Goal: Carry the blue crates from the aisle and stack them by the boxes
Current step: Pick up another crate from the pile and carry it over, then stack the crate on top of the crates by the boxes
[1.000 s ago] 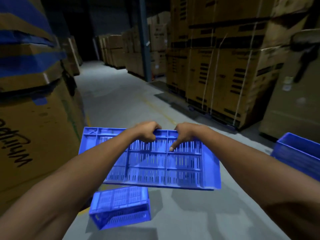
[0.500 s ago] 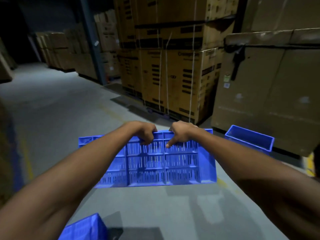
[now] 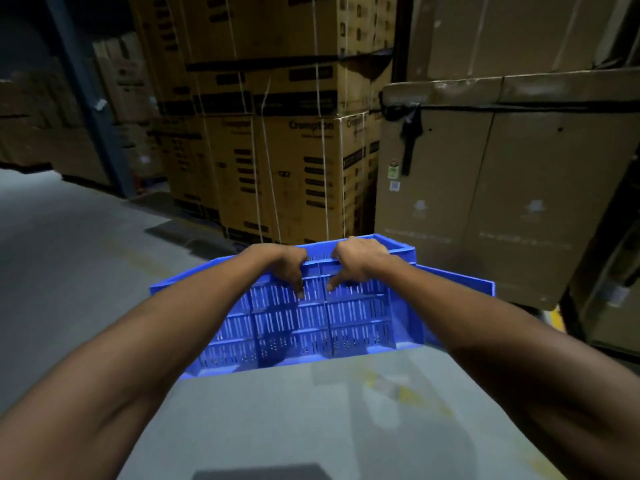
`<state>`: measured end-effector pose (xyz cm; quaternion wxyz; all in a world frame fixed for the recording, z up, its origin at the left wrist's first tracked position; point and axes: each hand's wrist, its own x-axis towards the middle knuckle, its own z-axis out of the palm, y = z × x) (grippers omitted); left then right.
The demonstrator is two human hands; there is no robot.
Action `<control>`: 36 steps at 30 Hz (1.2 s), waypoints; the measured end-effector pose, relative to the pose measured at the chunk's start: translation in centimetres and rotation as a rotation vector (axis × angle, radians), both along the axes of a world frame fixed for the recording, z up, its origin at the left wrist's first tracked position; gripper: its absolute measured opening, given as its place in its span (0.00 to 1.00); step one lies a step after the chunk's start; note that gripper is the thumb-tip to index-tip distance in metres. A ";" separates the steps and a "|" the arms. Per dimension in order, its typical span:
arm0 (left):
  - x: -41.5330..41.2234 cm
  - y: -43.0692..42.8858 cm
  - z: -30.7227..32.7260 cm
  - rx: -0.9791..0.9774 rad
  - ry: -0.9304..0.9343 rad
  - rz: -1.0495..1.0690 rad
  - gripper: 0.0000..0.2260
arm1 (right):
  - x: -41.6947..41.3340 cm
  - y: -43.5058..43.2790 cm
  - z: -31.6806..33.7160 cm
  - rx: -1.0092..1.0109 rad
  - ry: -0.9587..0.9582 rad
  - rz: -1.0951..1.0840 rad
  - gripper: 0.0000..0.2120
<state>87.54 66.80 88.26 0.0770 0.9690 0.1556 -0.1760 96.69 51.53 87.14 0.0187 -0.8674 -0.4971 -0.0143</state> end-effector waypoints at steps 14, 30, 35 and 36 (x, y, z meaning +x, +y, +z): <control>23.8 8.7 4.1 0.051 0.071 -0.287 0.12 | 21.3 4.8 3.3 -0.022 0.350 -0.276 0.18; 55.8 10.0 -0.8 0.195 -0.246 -0.299 0.17 | 51.3 7.3 -0.3 0.059 0.013 -0.412 0.16; 63.6 11.5 -3.0 0.272 -0.318 -0.293 0.15 | 59.3 8.9 -2.6 0.093 -0.061 -0.417 0.15; 65.1 11.9 -3.5 0.282 -0.330 -0.300 0.15 | 60.8 9.4 -3.2 0.096 -0.068 -0.423 0.15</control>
